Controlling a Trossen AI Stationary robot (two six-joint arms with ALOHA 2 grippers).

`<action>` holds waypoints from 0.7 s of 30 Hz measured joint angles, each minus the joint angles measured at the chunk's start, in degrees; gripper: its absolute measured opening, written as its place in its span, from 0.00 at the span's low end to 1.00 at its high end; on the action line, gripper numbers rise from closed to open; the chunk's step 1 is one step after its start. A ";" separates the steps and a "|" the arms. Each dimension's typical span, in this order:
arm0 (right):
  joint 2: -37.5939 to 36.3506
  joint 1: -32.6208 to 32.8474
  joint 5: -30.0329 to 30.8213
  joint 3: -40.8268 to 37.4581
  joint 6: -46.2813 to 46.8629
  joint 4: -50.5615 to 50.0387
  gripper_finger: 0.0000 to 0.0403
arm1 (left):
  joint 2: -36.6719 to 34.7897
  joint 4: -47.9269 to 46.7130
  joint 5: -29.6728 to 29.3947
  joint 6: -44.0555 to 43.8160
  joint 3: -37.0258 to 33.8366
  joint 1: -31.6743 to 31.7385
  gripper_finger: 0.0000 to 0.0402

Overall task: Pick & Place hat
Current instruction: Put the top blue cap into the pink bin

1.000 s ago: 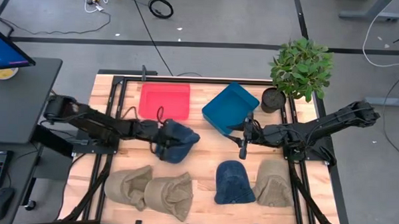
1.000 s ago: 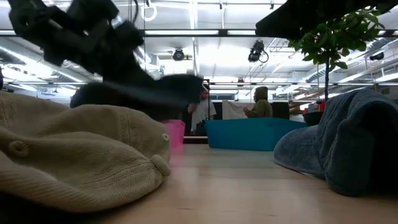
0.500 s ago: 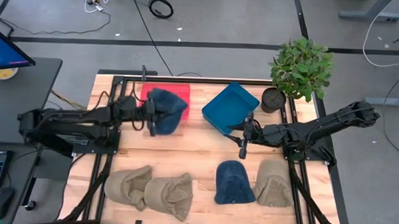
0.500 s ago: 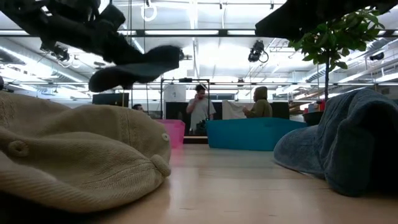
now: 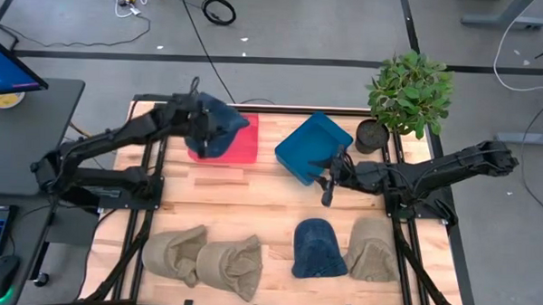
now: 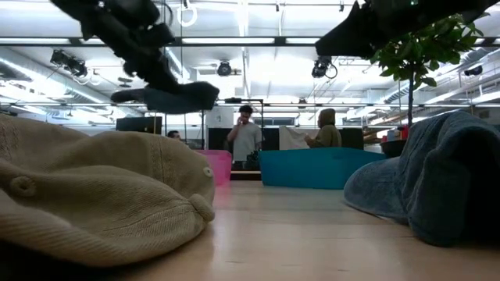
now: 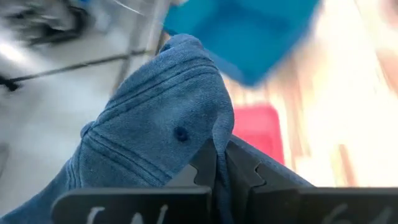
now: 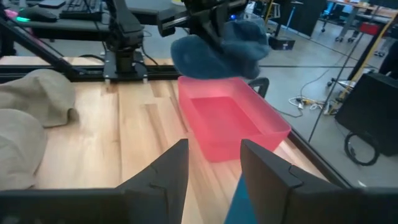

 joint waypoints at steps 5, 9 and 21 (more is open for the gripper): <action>0.00 -0.48 -0.01 0.00 0.04 0.01 0.37 | 6.63 -2.51 2.16 17.78 2.40 3.89 0.02; 0.00 -0.46 -0.04 0.00 0.16 -0.01 0.37 | 11.88 -1.83 2.07 33.58 2.40 5.53 0.03; -0.01 -0.46 -0.04 -0.04 0.15 -2.46 0.37 | 23.62 0.42 9.21 42.05 2.38 4.44 0.04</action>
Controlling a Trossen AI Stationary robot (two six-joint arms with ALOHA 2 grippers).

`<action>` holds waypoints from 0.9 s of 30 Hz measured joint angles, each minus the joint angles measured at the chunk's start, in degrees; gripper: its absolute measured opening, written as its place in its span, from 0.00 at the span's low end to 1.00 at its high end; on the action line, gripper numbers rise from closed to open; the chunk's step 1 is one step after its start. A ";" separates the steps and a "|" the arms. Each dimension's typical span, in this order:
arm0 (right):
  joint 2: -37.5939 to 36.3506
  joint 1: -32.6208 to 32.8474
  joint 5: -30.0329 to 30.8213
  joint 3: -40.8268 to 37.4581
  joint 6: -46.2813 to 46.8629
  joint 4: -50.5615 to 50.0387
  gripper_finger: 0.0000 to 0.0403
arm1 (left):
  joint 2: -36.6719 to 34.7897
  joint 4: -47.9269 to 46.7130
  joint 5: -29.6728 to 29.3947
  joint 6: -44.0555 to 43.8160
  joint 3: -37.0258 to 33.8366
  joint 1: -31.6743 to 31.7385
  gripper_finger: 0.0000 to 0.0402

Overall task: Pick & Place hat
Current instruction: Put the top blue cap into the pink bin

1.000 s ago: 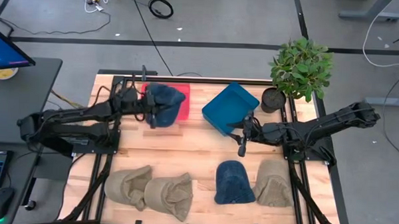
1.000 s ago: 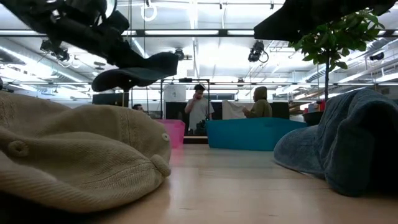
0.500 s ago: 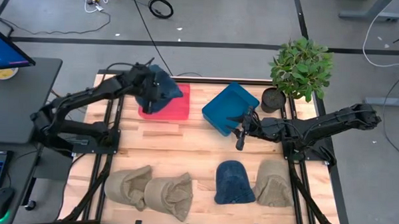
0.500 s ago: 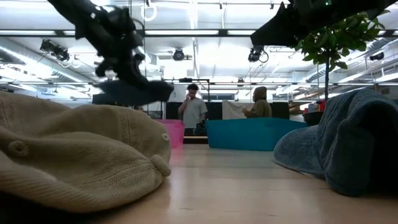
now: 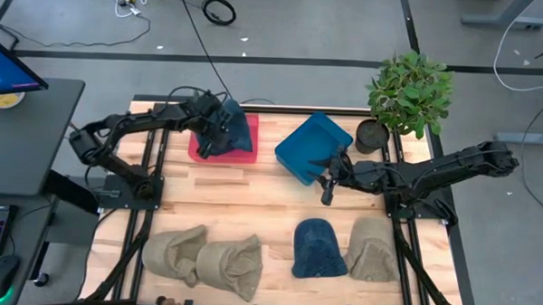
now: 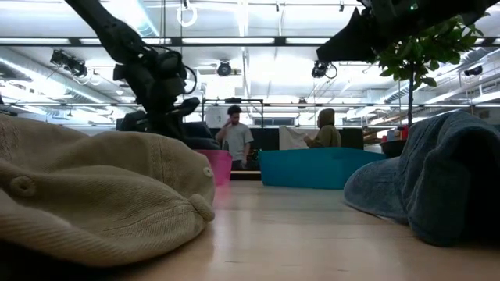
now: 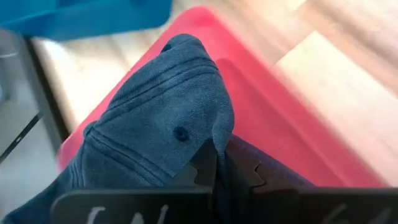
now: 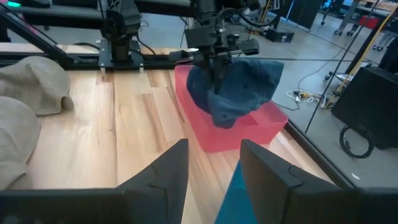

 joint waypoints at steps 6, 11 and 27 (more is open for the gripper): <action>-0.01 0.00 0.00 0.00 0.30 -0.87 0.37 | 0.47 -0.08 0.20 -4.75 0.00 -2.05 0.03; -0.01 0.00 0.00 0.00 0.45 -1.05 0.37 | 0.47 0.35 -0.25 -18.57 0.00 -2.07 0.08; -0.01 0.00 0.00 0.00 0.47 -1.05 0.37 | 0.42 2.13 -6.87 -33.52 -0.02 -2.27 0.30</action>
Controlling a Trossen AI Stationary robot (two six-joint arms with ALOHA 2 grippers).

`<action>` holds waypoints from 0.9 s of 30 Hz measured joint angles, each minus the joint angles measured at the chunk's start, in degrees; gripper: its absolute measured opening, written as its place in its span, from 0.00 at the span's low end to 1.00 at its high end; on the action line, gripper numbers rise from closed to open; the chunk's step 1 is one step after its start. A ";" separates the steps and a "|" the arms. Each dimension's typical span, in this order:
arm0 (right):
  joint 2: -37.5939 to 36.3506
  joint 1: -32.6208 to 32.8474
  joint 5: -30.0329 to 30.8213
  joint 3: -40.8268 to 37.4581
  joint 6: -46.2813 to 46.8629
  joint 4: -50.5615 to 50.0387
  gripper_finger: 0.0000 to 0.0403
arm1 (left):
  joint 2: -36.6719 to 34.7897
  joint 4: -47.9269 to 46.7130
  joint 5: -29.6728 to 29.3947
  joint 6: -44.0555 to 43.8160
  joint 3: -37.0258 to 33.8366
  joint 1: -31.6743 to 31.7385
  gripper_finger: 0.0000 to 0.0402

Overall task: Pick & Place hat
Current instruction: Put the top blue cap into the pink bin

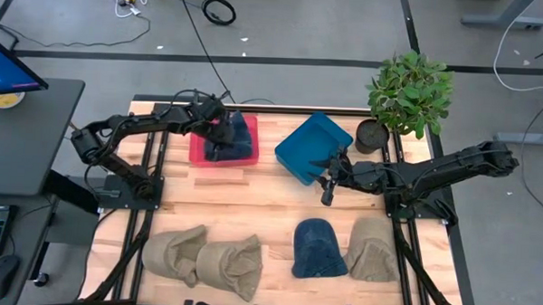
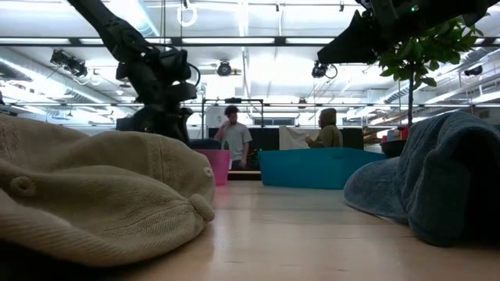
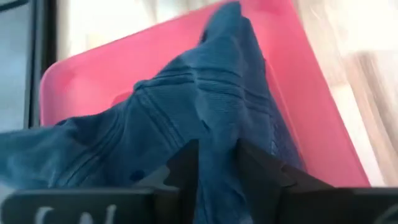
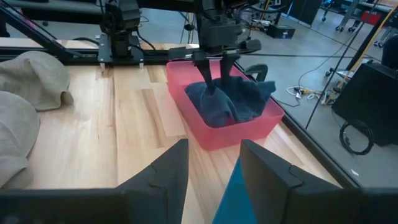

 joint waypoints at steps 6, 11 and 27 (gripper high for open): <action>0.00 0.00 -0.01 0.00 1.12 0.00 0.37 | -0.19 -0.09 -0.62 -9.74 0.00 -1.86 0.43; 0.00 0.02 -0.02 0.00 1.08 0.00 0.37 | -0.19 -0.17 -0.57 -13.26 0.00 -5.12 0.49; 0.00 0.02 -0.02 0.00 1.06 0.02 0.37 | -0.17 0.28 -8.81 -13.03 0.00 -8.32 0.17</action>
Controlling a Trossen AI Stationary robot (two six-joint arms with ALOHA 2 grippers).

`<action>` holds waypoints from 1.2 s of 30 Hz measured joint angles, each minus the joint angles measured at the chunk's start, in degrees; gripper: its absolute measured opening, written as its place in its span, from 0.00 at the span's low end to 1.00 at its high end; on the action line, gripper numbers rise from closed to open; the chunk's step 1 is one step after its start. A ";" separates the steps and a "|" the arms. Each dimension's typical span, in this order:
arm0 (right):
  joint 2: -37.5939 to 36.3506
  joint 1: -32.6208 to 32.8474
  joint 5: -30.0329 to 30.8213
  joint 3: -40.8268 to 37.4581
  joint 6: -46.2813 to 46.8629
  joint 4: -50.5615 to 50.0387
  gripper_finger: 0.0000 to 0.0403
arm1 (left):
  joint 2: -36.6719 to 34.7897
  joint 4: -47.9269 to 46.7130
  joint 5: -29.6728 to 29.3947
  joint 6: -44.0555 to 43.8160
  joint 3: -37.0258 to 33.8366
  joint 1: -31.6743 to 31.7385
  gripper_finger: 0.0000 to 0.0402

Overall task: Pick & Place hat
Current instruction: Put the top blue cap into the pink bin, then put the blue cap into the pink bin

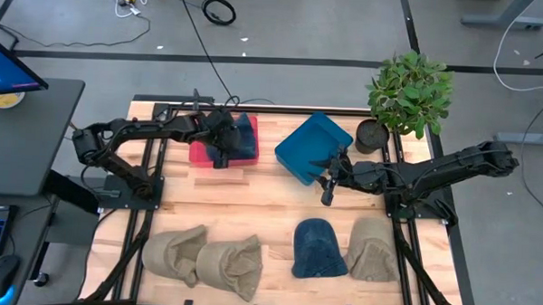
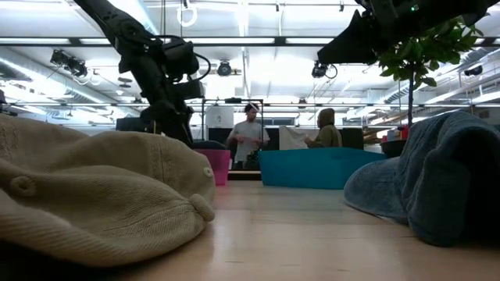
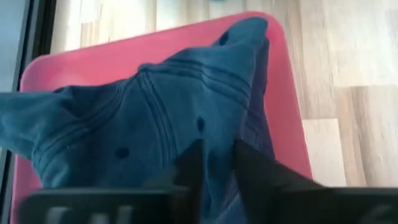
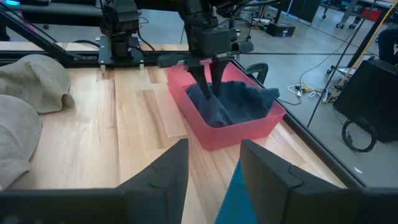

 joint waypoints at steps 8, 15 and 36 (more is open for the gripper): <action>0.02 0.00 -0.02 0.00 0.00 -0.41 0.37 | -3.52 -6.54 -8.67 7.47 0.00 -0.67 0.02; 0.02 0.00 -0.04 0.00 0.04 -1.15 0.37 | -6.24 -18.37 -8.88 5.51 0.04 -0.08 0.01; 0.34 1.62 -20.09 0.00 3.22 -1.97 0.37 | -5.46 -14.14 -12.49 -4.68 -0.48 -3.21 0.42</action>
